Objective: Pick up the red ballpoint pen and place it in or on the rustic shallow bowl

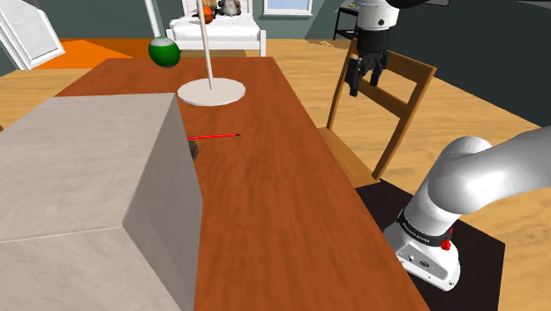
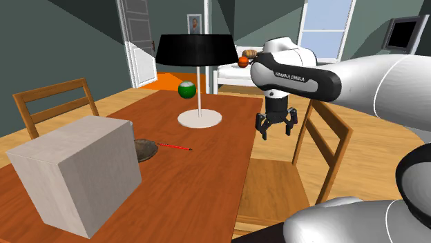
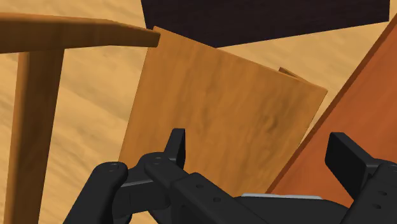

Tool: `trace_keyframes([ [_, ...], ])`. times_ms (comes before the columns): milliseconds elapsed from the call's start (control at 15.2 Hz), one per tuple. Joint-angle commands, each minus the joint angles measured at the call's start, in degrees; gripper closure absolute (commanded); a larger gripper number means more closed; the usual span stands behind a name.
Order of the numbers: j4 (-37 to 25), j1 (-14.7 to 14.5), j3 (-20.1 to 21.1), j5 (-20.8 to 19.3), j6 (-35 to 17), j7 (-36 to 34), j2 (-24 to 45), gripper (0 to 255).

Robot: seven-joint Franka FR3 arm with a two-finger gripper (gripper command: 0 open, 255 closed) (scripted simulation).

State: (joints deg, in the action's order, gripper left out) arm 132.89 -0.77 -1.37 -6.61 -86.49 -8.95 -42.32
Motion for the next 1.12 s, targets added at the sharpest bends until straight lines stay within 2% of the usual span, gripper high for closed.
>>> trace_keyframes([
  [0, 0.0, 0.0, 0.0, 0.0, 0.0, 0.0, 0.0, 0],
  [528, -7.29, -5.03, 3.18, -1.43, -8.29, 6.31, 14.6, 0],
  [1056, -16.24, -9.18, 7.38, -3.95, -13.76, 11.77, 28.15, 0],
])
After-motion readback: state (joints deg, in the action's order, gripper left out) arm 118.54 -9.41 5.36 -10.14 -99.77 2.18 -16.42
